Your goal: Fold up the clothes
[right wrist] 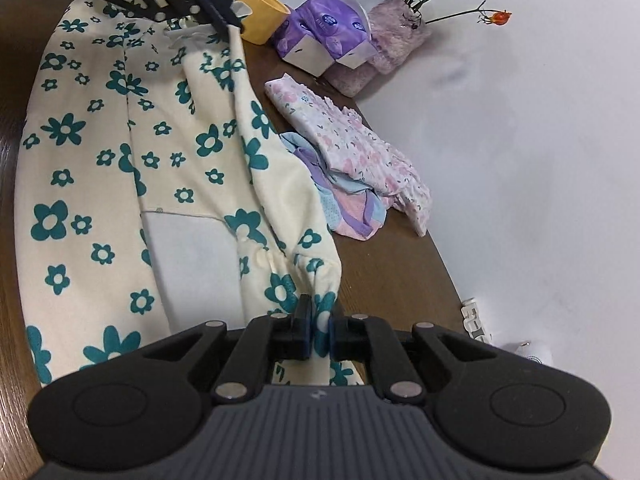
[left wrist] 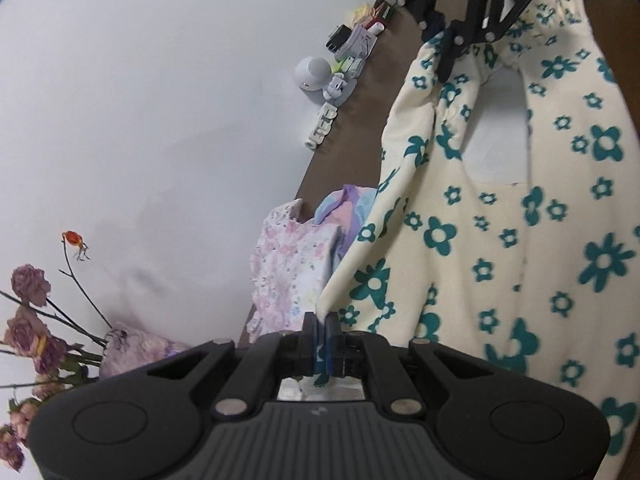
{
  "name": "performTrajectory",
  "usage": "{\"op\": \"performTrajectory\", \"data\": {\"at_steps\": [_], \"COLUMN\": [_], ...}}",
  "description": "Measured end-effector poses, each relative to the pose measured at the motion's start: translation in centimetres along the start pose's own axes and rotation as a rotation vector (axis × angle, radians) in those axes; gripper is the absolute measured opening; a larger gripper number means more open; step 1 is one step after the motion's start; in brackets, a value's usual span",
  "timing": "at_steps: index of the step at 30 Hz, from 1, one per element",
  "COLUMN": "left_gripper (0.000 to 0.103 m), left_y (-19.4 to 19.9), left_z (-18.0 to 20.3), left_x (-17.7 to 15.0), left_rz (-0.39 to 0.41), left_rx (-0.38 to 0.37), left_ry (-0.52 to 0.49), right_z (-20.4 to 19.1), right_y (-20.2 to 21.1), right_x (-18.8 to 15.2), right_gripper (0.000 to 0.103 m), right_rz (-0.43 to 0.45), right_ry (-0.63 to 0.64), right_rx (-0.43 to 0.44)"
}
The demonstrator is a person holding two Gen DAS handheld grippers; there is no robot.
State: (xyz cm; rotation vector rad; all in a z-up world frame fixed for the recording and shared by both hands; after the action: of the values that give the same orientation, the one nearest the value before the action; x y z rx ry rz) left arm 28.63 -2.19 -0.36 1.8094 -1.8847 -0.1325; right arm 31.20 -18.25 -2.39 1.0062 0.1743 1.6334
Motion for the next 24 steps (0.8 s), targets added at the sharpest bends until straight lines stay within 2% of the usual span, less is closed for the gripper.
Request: {"op": "performTrajectory", "data": {"at_steps": [8, 11, 16, 24], "left_gripper": [0.003, 0.003, 0.003, 0.003], "left_y": [1.7, 3.5, 5.0, 5.8], "left_z": [0.7, 2.0, 4.6, 6.8], "left_x": [0.4, 0.1, -0.5, -1.0], "left_rz": [0.042, 0.071, 0.072, 0.061], "left_rx": [0.033, 0.004, -0.078, -0.129], "left_ry": [-0.040, -0.042, -0.037, 0.000], "right_z": [-0.1, -0.8, -2.8, -5.5], "right_y": [0.9, 1.8, 3.3, 4.6], "right_x": [-0.7, -1.1, -2.0, -3.2], "right_gripper": [0.007, 0.007, 0.007, 0.007], "right_rz": [0.054, 0.084, 0.108, 0.111], "right_ry": [0.004, 0.038, 0.121, 0.257], "right_rx": [-0.056, -0.081, -0.094, -0.131]}}
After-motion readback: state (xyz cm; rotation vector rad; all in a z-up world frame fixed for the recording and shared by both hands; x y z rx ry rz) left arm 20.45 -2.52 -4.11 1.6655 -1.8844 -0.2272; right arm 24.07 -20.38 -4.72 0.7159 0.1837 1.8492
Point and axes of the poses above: each gripper's, at about its wrist camera, not at the fingertips, and y roughly against the way its jaws point, z to its right, x to its top, the point moved 10 cm from there along -y, roughly the way its jaws point, and after that the axes turned 4 degrees about -y, right-handed, at the moved point
